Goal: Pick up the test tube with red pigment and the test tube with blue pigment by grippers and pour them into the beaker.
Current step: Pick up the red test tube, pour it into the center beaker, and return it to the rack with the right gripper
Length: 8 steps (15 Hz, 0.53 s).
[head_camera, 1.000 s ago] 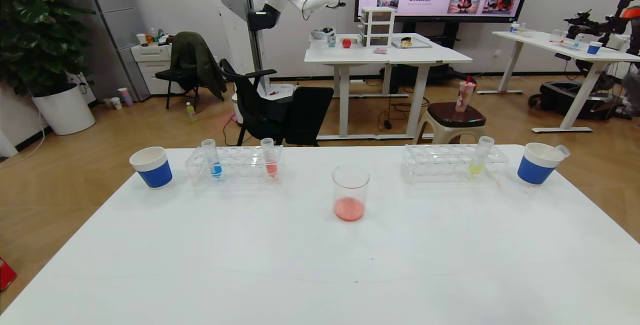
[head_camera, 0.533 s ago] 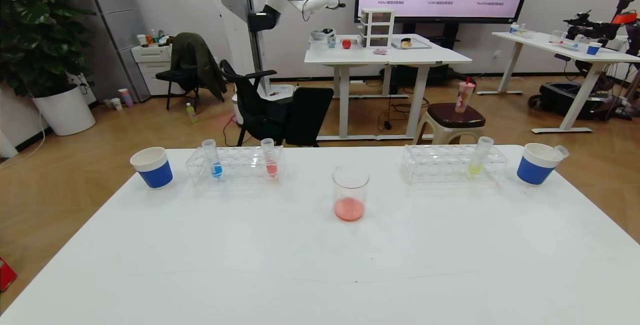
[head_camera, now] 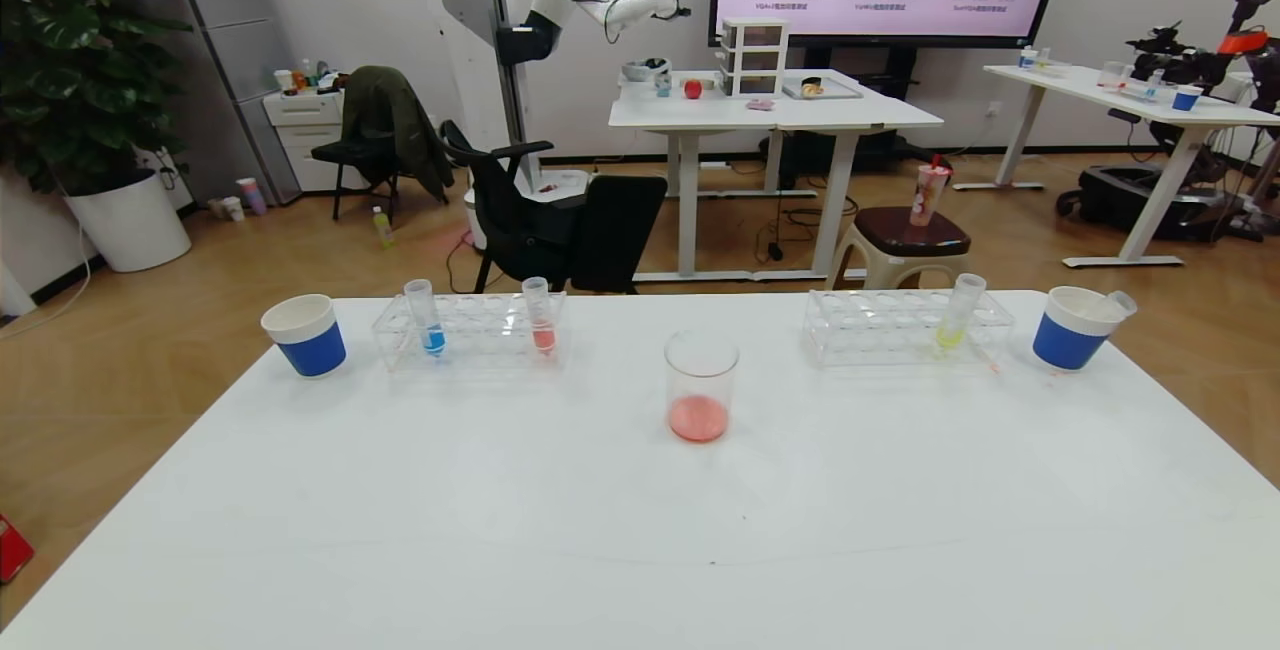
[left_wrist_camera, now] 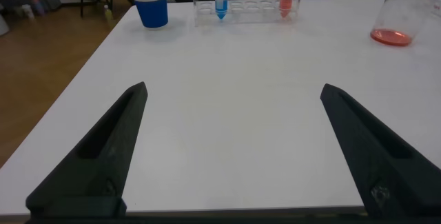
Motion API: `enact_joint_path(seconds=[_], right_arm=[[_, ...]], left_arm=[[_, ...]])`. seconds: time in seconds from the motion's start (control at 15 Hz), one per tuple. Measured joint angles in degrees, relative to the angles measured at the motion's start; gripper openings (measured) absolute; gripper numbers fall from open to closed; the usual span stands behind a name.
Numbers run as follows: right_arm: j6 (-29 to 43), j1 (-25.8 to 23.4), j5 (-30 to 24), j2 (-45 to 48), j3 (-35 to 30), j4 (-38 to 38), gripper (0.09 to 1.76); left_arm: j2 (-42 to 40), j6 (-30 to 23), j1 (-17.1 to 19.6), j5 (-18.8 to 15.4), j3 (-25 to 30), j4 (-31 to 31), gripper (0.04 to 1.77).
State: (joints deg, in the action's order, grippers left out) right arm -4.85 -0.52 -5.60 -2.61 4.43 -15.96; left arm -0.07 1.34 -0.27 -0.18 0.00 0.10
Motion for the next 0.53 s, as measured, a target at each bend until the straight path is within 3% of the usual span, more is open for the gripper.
enact_joint_path(seconds=[0.33,0.53], right_arm=[[0.5,0.1,4.0,2.5,-4.2,17.1,1.74],[3.6,0.2,5.0,2.6,-4.3,16.1,1.74]], left_arm=[[0.0,0.0,0.0,0.0,0.0,0.0,1.75],[0.0,0.0,0.0,0.0,0.0,0.0,1.75]])
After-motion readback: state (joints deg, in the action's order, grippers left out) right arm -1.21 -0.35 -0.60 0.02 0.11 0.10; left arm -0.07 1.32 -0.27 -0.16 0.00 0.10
